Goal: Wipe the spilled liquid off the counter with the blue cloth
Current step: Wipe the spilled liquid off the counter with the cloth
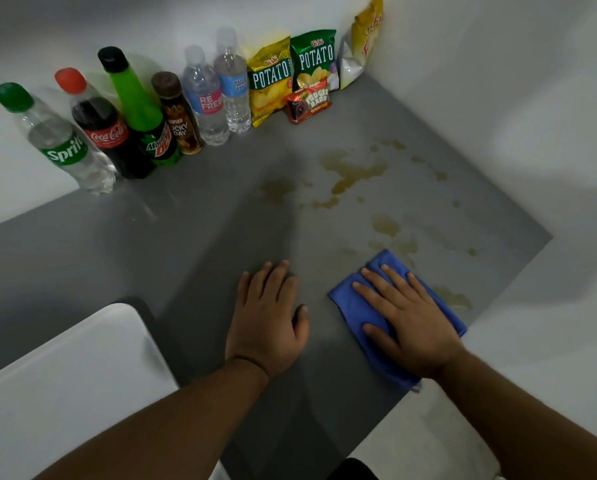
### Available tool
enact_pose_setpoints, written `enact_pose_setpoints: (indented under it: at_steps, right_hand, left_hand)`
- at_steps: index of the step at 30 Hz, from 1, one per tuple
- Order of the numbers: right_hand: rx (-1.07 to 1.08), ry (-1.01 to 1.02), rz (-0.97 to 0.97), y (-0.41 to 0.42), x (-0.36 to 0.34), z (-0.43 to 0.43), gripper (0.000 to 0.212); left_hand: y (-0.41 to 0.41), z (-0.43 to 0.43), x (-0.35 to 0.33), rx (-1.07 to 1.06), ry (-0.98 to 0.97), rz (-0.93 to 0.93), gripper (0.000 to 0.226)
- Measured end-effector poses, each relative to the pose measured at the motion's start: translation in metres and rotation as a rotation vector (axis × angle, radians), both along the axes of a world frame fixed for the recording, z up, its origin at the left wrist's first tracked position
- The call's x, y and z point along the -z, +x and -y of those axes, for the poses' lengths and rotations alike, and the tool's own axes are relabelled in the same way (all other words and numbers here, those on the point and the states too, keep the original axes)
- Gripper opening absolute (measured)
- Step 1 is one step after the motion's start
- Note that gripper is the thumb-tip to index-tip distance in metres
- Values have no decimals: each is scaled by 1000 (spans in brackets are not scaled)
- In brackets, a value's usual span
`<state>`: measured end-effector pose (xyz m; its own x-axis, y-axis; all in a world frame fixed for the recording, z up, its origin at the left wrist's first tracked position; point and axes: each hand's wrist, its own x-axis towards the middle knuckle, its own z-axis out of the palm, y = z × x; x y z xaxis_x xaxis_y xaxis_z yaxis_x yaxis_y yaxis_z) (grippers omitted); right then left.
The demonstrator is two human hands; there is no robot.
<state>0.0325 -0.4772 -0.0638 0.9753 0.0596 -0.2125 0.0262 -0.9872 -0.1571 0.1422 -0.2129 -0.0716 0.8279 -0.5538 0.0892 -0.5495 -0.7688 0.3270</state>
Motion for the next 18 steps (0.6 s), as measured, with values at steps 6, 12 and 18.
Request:
enact_pose_setpoints:
  at_steps: [6, 12, 18]
  right_hand:
    - [327, -55, 27, 61, 7, -43, 70]
    - [-71, 23, 9, 41, 8, -16, 67]
    - [73, -16, 45, 76, 4, -6, 64]
  left_hand:
    - [0, 0, 2, -13, 0, -18, 51]
    - [1, 0, 1, -11, 23, -25, 54]
    - [1, -1, 0, 0, 15, -10, 52]
